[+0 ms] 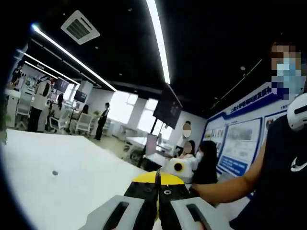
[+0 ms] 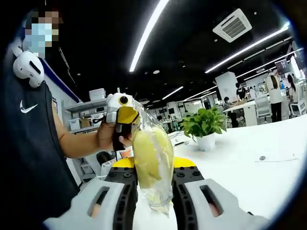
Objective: Compare the silicone blocks by pressing each to a similar depth, holding the contact briefly, and releasing to observe deformation and rebound differences across the visible hardness samples.
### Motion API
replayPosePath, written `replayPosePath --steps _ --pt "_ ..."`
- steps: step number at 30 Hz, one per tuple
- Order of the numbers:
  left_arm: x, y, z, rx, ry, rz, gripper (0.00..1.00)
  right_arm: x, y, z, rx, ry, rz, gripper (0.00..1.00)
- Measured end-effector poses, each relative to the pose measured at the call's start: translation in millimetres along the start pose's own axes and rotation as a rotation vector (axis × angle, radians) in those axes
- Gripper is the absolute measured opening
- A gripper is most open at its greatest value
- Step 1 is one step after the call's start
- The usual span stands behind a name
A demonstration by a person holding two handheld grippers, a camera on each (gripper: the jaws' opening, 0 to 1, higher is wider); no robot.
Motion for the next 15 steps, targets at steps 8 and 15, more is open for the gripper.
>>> replayPosePath --steps 8,15 --pt "4.3 0.3 -7.7 -0.009 0.01 0.014 0.0 2.1 3.4 5.0 0.017 0.056 0.037 0.13" --pt "1.5 1.6 -12.7 -0.012 0.015 0.04 0.0 -0.1 8.1 9.6 0.019 0.103 0.046 0.08"
Point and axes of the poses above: the point that each gripper's makers call its tool centre point, and the gripper's own axes: z roughly forward along the fingers, y roughly to its left, x roughly out of its underside, the point moved 6 cm from there along -z, roughly backward along the fingers, and after that the axes turned 15 degrees about z, right-handed, at the moved point
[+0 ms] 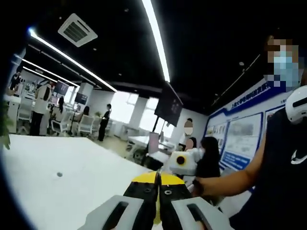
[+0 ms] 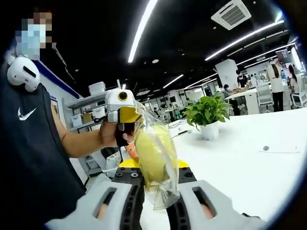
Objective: Compare the silicone blocks by pressing each to a similar depth, holding the contact briefly, and releasing to observe deformation and rebound differences across the visible hardness samples.
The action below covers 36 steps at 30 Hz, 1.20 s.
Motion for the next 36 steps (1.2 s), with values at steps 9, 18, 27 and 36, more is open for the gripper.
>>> replayPosePath --steps 9,18,27,36 --pt "2.3 0.3 -4.0 -0.004 0.037 0.066 0.0 1.7 -0.8 2.3 0.012 0.044 -0.004 0.04" --pt "3.1 -4.6 -7.1 0.01 0.018 0.039 0.0 3.7 6.8 2.1 -0.026 0.085 0.062 0.01" --pt "9.9 -10.5 -18.1 -0.015 0.017 0.064 0.0 7.9 12.5 6.9 -0.019 0.152 0.027 0.0" --pt "13.8 -3.6 -18.7 -0.045 0.031 0.118 0.0 9.8 7.9 9.6 0.007 0.162 0.012 0.01"
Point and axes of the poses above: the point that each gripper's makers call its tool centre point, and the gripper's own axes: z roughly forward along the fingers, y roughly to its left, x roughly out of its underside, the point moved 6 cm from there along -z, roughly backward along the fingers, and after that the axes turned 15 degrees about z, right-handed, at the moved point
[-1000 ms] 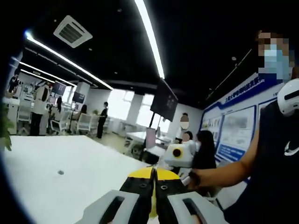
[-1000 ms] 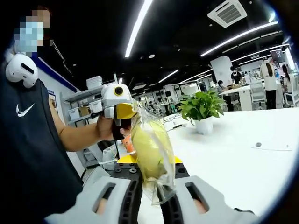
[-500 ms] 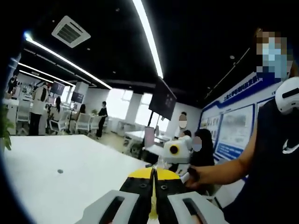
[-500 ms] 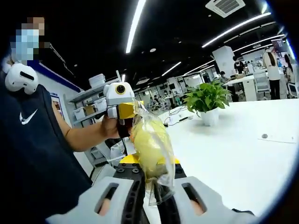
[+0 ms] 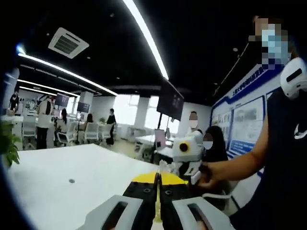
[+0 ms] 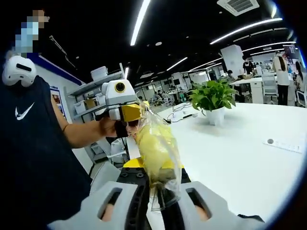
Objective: Compare the silicone blocks by pressing each to a similar depth, holding the contact briefly, and releasing to observe deformation and rebound differences across the visible hardness samples.
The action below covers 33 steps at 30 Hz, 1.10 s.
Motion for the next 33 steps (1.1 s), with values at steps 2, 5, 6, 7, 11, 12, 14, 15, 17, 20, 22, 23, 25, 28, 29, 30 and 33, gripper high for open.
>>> replayPosePath --steps 2,5,6,7,11,12,14,15,17,20,22,23,25,28,29,30,33 --pt "1.2 -0.1 -0.1 0.009 0.002 -0.038 0.0 1.0 0.6 -0.1 0.003 0.003 -0.002 0.01" --pt "3.8 -1.4 1.7 0.01 0.011 -0.032 0.0 2.8 0.0 -1.1 0.011 0.012 0.0 0.01" --pt "5.2 -2.4 3.0 0.01 0.016 -0.017 0.0 3.8 -1.4 -1.9 0.014 0.014 0.001 0.01" --pt "5.3 -3.2 3.9 0.01 0.014 -0.003 0.0 4.3 -1.5 -2.4 0.015 0.015 0.004 0.01" --pt "3.6 -5.9 8.7 0.013 0.002 -0.002 0.0 5.5 2.1 -3.2 0.011 0.012 0.01 0.01" --pt "3.7 -5.8 8.7 0.009 0.006 -0.006 0.0 5.4 1.6 -3.6 0.017 0.006 0.021 0.01" --pt "4.3 -6.7 9.4 0.005 0.011 -0.036 0.0 6.2 1.9 -4.2 0.024 0.005 0.026 0.01" --pt "4.4 -7.9 9.3 0.011 0.013 -0.044 0.0 7.1 1.0 -5.3 0.025 0.005 0.028 0.02" --pt "5.2 -8.7 9.0 0.014 0.019 -0.043 0.0 8.8 1.1 -5.8 0.024 0.009 0.033 0.02" --pt "6.7 -10.1 6.9 0.011 0.029 -0.056 0.0 11.2 3.0 -4.3 0.021 0.015 0.04 0.02" --pt "6.3 -11.3 4.1 0.01 0.027 -0.065 0.0 11.3 4.6 -3.0 0.016 0.017 0.035 0.02" --pt "6.6 -10.9 2.9 0.013 0.022 -0.068 0.0 11.1 4.6 -2.5 0.013 0.018 0.033 0.02" --pt "7.1 -10.3 2.4 0.018 0.017 -0.076 0.0 10.7 4.0 -1.6 0.011 0.024 0.029 0.02" --pt "7.7 -11.0 3.8 0.002 0.003 -0.037 0.0 9.1 4.2 -1.5 0.012 0.029 0.029 0.03" --pt "7.3 -11.3 4.0 0.001 0.001 -0.04 0.0 8.7 3.8 -2.2 0.012 0.029 0.025 0.03" --pt "6.4 -10.9 4.8 -0.002 -0.009 -0.047 0.0 7.8 3.1 -3.9 0.012 0.026 0.023 0.03" --pt "4.5 -11.6 7.0 -0.009 -0.021 -0.049 0.0 5.2 2.9 -7.1 0.012 0.024 0.009 0.04"
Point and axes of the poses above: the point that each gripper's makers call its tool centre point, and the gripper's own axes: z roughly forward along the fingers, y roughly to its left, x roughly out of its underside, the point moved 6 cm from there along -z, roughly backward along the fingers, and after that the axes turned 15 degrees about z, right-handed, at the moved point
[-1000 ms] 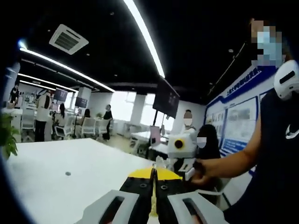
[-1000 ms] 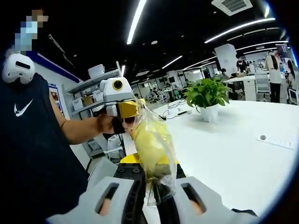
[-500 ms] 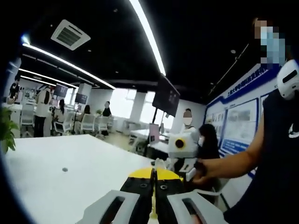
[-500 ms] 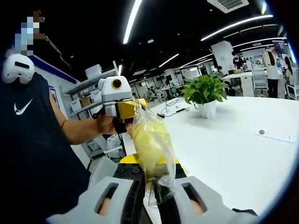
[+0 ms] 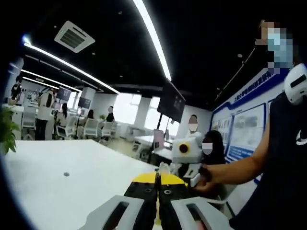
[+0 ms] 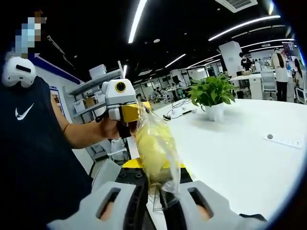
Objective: Compare the silicone blocks by pressing each to a similar depth, holding the contact briefly, and releasing to observe deformation and rebound differences across the visible hardness samples.
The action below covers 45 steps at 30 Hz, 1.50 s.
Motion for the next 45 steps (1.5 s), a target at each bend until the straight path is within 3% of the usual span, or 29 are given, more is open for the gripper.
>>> replayPosePath --steps 6,11,13,15,18,20,24,28,36,41,45 --pt "-5.5 1.0 3.4 -0.002 -0.016 0.002 0.0 -4.7 0.3 -2.6 -0.003 -0.02 -0.029 0.07" --pt "-8.4 2.4 7.1 0.026 -0.022 -0.041 0.0 -3.2 -1.6 -4.3 0.003 -0.056 -0.037 0.1" --pt "-6.0 1.4 11.1 0.035 -0.007 -0.009 0.0 -0.9 -6.4 -4.4 0.013 -0.072 -0.063 0.11" --pt "0.1 1.8 14.5 0.036 0.035 -0.004 0.0 4.1 -7.9 -3.7 0.021 -0.048 -0.051 0.11" --pt "6.5 2.8 16.4 0.048 0.053 -0.02 0.0 11.2 -11.8 -3.6 0.038 -0.025 -0.051 0.12" --pt "8.8 -0.6 16.6 0.095 0.063 -0.041 0.0 13.7 -13.3 -4.7 0.041 -0.015 -0.041 0.12" --pt "10.1 2.1 17.6 0.074 0.077 -0.028 0.0 15.7 -14.0 -3.3 0.048 -0.021 -0.045 0.12" --pt "3.5 3.6 16.6 0.06 0.053 -0.076 0.0 10.8 -12.5 -3.6 0.031 -0.055 -0.029 0.13" --pt "-9.9 -2.3 23.1 0.095 0.013 -0.035 0.0 2.9 -12.2 -7.2 0.025 -0.13 -0.046 0.19" --pt "-10.9 -5.1 28.7 0.094 0.004 -0.037 0.0 -2.0 -12.8 -10.9 0.066 -0.197 -0.094 0.33" --pt "-11.4 -7.7 32.6 0.1 -0.005 -0.033 0.0 -3.5 -20.0 -14.0 0.141 -0.237 -0.112 0.58"
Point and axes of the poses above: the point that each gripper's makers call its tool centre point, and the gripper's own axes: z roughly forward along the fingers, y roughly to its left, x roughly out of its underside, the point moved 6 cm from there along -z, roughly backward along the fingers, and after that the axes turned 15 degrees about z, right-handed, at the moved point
